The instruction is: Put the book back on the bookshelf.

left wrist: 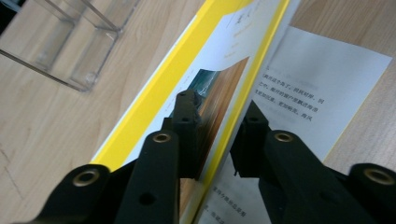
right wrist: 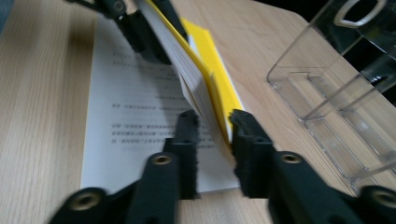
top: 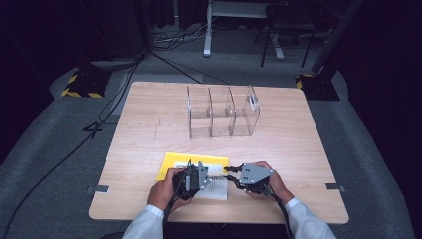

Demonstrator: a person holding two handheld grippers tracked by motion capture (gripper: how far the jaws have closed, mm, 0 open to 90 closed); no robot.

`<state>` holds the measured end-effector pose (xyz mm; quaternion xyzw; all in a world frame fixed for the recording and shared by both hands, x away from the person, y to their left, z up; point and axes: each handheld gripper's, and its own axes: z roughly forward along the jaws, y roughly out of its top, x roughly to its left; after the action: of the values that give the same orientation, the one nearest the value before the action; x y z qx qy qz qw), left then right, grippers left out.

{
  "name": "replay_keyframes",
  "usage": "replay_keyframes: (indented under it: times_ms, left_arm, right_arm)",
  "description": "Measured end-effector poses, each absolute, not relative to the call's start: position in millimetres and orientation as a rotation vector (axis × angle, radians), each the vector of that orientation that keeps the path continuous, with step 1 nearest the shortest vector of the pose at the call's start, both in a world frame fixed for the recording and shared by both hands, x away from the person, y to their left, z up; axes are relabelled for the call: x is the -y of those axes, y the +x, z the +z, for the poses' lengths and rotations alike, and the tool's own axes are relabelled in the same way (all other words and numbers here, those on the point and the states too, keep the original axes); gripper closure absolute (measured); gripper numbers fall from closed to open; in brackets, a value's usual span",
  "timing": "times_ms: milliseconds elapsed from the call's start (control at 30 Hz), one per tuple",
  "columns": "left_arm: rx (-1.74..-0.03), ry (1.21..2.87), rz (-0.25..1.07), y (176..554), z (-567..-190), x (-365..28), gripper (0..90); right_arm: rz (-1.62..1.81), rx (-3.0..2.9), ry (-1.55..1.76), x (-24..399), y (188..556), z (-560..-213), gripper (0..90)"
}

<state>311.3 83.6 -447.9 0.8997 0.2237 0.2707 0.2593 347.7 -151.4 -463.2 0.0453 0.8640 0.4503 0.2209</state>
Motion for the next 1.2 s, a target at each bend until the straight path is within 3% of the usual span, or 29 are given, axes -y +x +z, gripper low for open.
replay_keyframes:
  times_ms: [100,433,900,1200]
  left_arm:
    - [-0.613,2.412,0.719,312,-445,-89,79.8]
    - [-0.606,2.358,0.827,306,-432,-98,84.6]
    - [-0.556,2.312,0.864,298,-421,-102,84.7]
    - [-0.537,2.273,0.827,297,-422,-105,84.6]
  right_arm:
    - [1.248,-2.390,0.224,159,355,-462,50.3]
    - [1.122,-2.464,0.375,172,375,-481,39.5]
    - [1.113,-2.513,0.456,163,395,-502,33.7]
    - [1.276,-2.489,0.455,166,392,-494,36.6]
